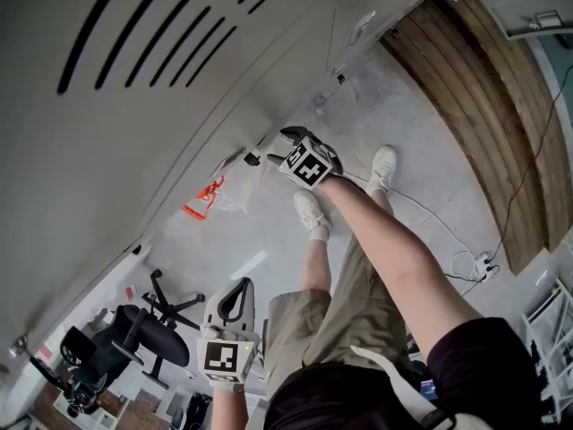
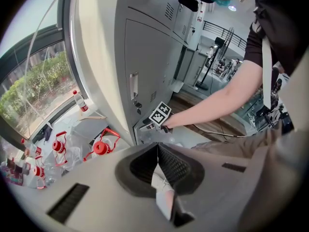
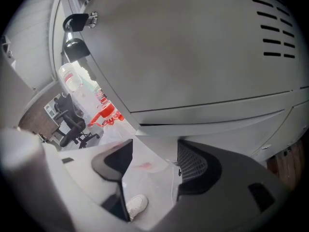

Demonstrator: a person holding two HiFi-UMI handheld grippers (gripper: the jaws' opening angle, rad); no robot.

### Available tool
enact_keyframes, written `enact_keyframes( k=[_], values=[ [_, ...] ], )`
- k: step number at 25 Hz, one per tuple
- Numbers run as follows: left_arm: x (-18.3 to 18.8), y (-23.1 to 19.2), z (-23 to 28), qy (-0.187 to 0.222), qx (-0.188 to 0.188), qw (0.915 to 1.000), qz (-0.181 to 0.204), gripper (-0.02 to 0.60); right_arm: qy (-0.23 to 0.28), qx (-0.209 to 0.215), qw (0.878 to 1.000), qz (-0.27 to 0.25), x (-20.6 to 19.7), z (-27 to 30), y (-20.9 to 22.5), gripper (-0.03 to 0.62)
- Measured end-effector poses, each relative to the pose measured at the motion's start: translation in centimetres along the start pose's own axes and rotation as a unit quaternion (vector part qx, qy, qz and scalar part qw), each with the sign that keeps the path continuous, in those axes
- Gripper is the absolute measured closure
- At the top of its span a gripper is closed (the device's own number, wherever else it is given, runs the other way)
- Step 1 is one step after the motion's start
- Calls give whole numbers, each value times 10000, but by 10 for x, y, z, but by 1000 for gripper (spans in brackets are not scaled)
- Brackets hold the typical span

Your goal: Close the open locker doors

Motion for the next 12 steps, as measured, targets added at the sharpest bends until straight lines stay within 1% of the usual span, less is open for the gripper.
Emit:
enact_keyframes(
  k=[5, 8, 12],
  values=[
    [-2, 1, 1, -74, 11, 10000, -66, 574, -42, 31, 9999, -105, -2, 1, -3, 312],
    [0, 3, 3, -53, 23, 9999, -136, 574, -57, 76, 9999, -51, -2, 1, 0, 312],
    [-2, 5, 4, -63, 0, 9999, -129, 574, -77, 74, 9999, -86, -2, 1, -1, 310]
  ],
)
Point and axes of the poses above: the fingertips, and each gripper's own axes: z forward along the fingers, y to its right, x out of its top, the point moved 1 cm from there along -z, backward along the fingers, and after that the axes turned 5 degrees about -x, right-handed, at the moved point
